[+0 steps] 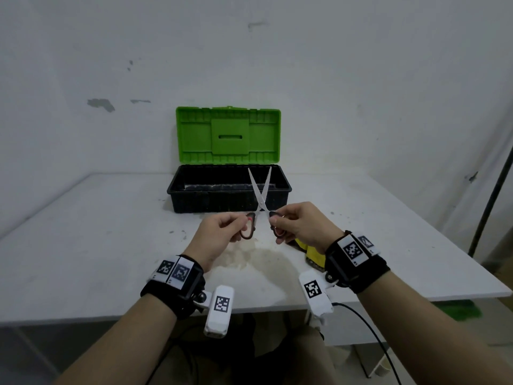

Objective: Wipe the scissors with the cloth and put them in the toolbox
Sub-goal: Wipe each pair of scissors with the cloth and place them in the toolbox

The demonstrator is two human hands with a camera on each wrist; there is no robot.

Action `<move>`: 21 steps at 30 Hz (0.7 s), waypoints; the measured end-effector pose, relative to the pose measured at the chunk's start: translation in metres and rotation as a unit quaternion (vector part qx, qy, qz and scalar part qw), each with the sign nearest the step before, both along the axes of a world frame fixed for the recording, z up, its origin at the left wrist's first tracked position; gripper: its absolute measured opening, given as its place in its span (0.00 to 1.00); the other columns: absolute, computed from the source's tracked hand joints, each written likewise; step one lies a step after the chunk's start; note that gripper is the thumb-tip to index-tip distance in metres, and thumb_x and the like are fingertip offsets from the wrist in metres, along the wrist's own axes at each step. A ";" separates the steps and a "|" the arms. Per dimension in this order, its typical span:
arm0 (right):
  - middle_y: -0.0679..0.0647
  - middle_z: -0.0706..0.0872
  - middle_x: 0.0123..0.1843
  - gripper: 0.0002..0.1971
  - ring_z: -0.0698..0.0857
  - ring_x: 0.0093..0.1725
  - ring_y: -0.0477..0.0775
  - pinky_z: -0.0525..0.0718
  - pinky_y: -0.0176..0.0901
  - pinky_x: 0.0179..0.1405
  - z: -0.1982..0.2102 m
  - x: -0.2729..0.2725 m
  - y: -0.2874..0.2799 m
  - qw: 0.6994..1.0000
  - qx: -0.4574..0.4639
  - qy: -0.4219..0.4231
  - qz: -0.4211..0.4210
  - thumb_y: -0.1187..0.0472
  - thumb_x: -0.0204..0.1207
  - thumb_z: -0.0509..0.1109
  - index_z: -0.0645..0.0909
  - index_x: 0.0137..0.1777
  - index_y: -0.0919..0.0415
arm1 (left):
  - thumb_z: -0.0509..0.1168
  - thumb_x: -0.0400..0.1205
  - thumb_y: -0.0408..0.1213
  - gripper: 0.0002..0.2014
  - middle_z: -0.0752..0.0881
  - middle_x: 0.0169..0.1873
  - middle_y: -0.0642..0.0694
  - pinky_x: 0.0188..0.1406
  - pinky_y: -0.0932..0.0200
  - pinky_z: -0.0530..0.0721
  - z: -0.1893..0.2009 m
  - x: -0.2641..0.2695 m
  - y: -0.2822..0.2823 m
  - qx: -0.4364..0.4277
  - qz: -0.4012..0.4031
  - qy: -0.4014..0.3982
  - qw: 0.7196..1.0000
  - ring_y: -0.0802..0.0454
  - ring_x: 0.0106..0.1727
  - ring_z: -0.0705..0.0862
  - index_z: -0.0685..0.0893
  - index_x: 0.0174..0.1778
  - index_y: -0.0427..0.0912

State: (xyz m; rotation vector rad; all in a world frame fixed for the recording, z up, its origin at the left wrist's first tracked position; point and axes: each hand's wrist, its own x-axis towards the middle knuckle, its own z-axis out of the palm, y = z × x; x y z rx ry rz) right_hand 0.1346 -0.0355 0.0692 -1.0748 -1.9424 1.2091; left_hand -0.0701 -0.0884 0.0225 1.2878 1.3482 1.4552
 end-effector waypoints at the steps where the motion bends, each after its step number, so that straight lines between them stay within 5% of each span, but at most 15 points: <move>1: 0.53 0.87 0.30 0.07 0.90 0.33 0.58 0.86 0.53 0.41 -0.001 -0.003 -0.001 1.000 0.003 0.006 -0.005 0.61 0.79 0.72 0.85 0.46 0.65 | 0.70 0.83 0.35 0.06 0.89 0.35 0.48 0.44 0.59 0.84 0.001 0.000 0.000 0.000 -0.009 -0.009 1.000 0.54 0.36 0.82 0.93 0.48 0.40; 6: 0.55 0.87 0.32 0.07 0.91 0.36 0.59 0.79 0.35 0.26 -0.008 -0.018 -0.004 0.998 0.018 0.047 -0.041 0.60 0.79 0.72 0.86 0.49 0.65 | 0.73 0.81 0.34 0.04 0.88 0.36 0.43 0.42 0.62 0.86 0.004 0.008 0.004 0.001 -0.001 -0.053 0.999 0.56 0.33 0.83 0.92 0.48 0.38; 12: 0.57 0.89 0.37 0.14 0.91 0.32 0.56 0.84 0.46 0.29 -0.016 -0.035 -0.002 0.991 0.054 0.061 -0.107 0.55 0.74 0.77 0.79 0.53 0.61 | 0.74 0.81 0.36 0.05 0.89 0.32 0.45 0.42 0.61 0.86 0.007 0.010 0.011 -0.002 0.047 -0.056 0.997 0.56 0.32 0.82 0.92 0.43 0.39; 18: 0.51 0.85 0.37 0.19 0.81 0.37 0.49 0.75 0.40 0.33 -0.009 -0.059 0.011 0.959 0.209 -0.075 -0.174 0.44 0.66 0.80 0.81 0.39 0.59 | 0.73 0.81 0.34 0.06 0.88 0.31 0.43 0.39 0.60 0.84 0.024 -0.001 0.026 -0.007 0.062 -0.055 0.997 0.55 0.31 0.82 0.92 0.43 0.35; 21: 0.53 0.81 0.27 0.20 0.77 0.29 0.51 0.71 0.42 0.28 -0.001 -0.077 0.021 0.953 0.231 -0.111 -0.164 0.46 0.69 0.77 0.80 0.29 0.63 | 0.73 0.81 0.34 0.06 0.87 0.33 0.40 0.36 0.62 0.84 0.032 -0.010 0.036 -0.006 0.067 -0.042 0.997 0.54 0.31 0.82 0.92 0.43 0.36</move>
